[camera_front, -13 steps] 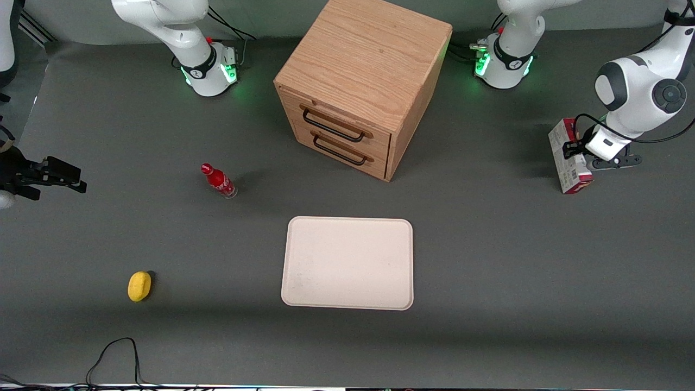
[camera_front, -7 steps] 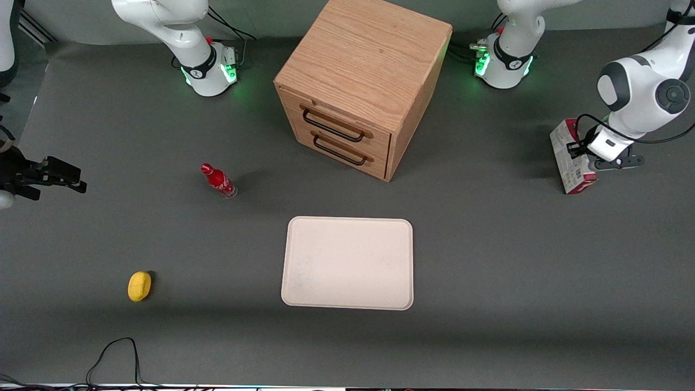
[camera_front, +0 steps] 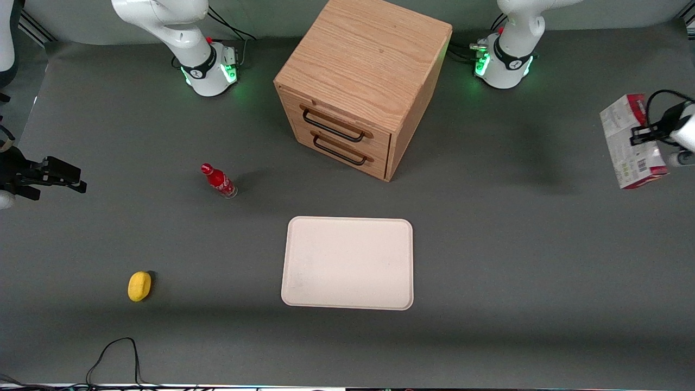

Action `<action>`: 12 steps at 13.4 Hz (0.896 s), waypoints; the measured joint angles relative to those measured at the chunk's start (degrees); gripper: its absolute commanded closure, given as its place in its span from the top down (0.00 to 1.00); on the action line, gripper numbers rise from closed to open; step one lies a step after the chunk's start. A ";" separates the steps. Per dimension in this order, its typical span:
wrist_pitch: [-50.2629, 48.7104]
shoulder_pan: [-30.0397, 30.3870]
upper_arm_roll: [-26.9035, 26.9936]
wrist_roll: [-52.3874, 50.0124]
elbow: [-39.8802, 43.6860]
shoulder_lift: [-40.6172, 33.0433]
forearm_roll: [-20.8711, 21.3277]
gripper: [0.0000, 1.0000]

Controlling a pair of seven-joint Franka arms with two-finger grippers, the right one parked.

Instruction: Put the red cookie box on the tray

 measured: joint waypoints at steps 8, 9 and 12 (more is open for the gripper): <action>-24.84 -2.20 -2.91 -0.31 37.54 15.88 -0.36 0.00; -24.93 -3.02 -3.01 -1.22 38.62 17.13 -0.46 0.00; -24.99 -7.34 -4.60 -9.45 39.46 18.58 -2.21 0.00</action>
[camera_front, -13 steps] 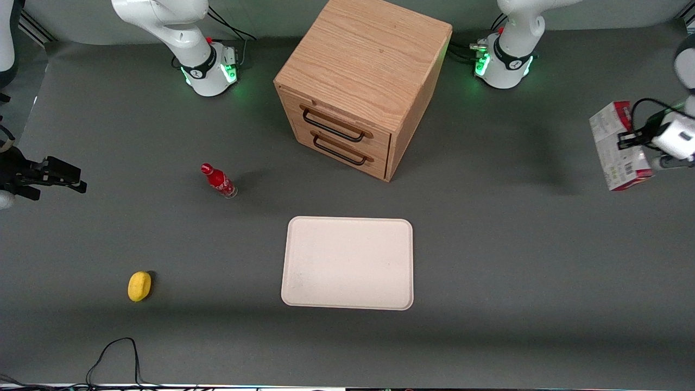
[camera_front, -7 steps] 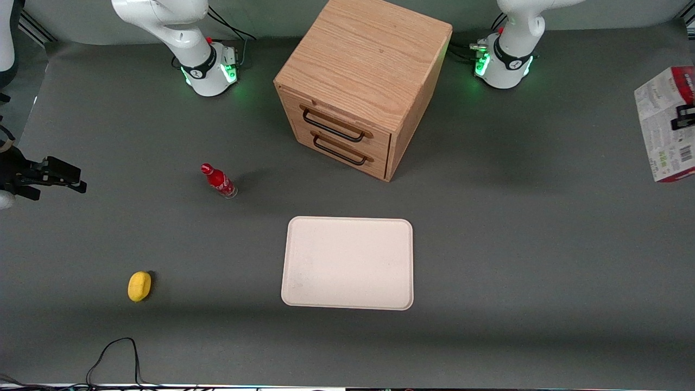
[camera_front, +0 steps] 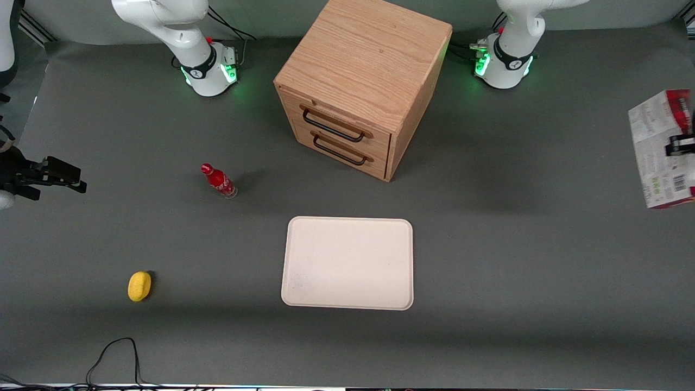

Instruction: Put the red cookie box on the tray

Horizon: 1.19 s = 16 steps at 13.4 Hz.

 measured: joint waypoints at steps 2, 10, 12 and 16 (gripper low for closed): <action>0.09 -3.39 -2.70 -7.60 0.70 1.62 -1.27 0.00; 12.91 -20.70 -11.85 -33.92 19.26 27.36 -1.64 0.00; 20.33 -24.29 -11.87 -36.98 20.38 32.41 -1.62 0.00; 30.13 -26.25 -11.80 -38.33 21.17 39.76 -1.61 0.00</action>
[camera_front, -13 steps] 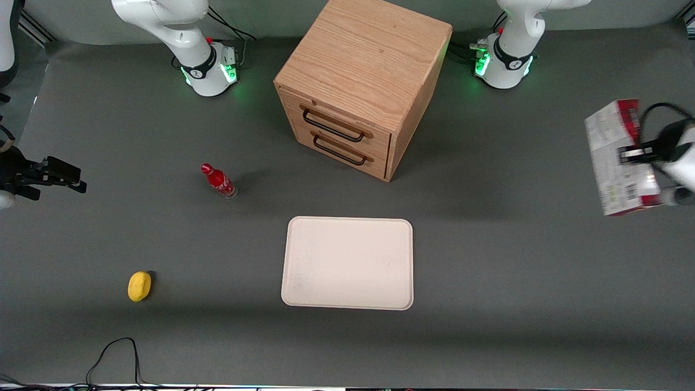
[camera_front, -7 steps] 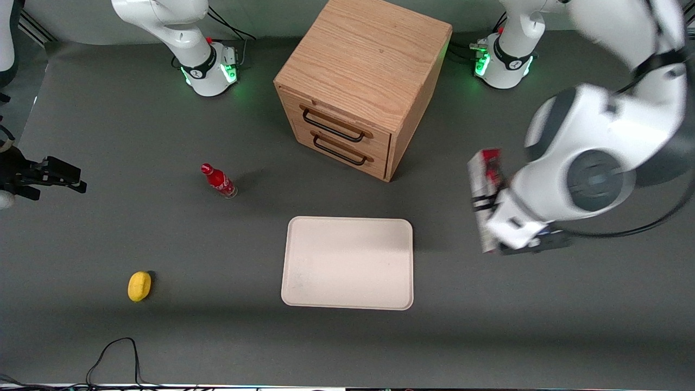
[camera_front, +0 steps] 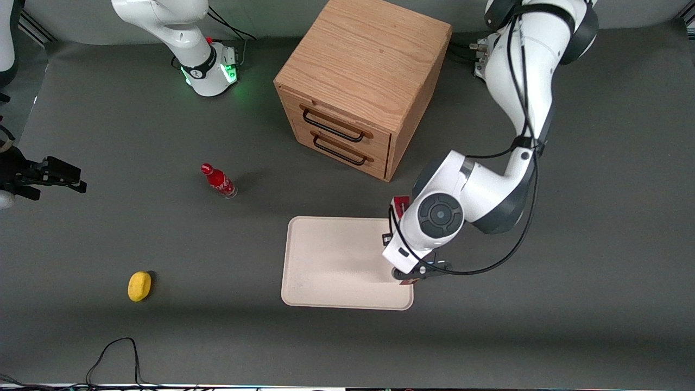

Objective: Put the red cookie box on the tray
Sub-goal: 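Lower the cookie box onto the tray's edge and open the left gripper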

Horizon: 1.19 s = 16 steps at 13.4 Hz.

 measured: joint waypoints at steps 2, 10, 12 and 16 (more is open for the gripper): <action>3.29 0.12 0.30 0.70 0.47 2.43 0.01 0.00; 8.47 0.22 0.46 2.38 0.55 5.76 0.40 0.00; 8.47 0.22 0.46 2.42 0.56 5.98 1.02 0.10; 8.52 0.22 0.47 2.45 0.57 6.26 1.38 1.00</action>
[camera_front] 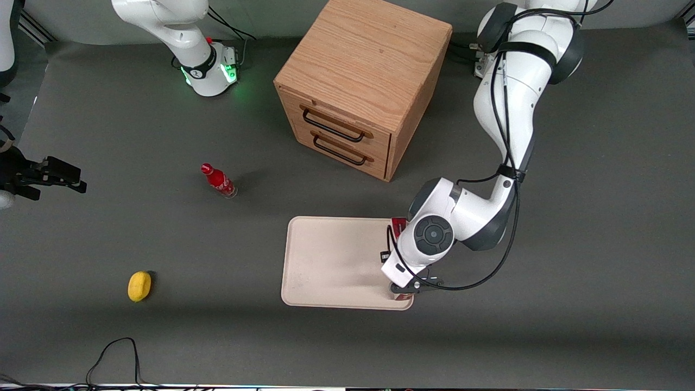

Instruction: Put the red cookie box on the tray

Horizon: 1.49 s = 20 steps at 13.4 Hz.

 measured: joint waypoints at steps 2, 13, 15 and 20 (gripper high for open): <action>0.03 0.00 0.00 0.00 0.18 0.00 0.03 1.00; -2.99 1.41 0.16 0.82 1.39 -1.21 0.39 1.00; -9.58 3.49 0.14 2.20 1.25 -4.69 0.38 1.00; -16.63 12.88 0.21 10.99 -14.37 -24.08 0.10 1.00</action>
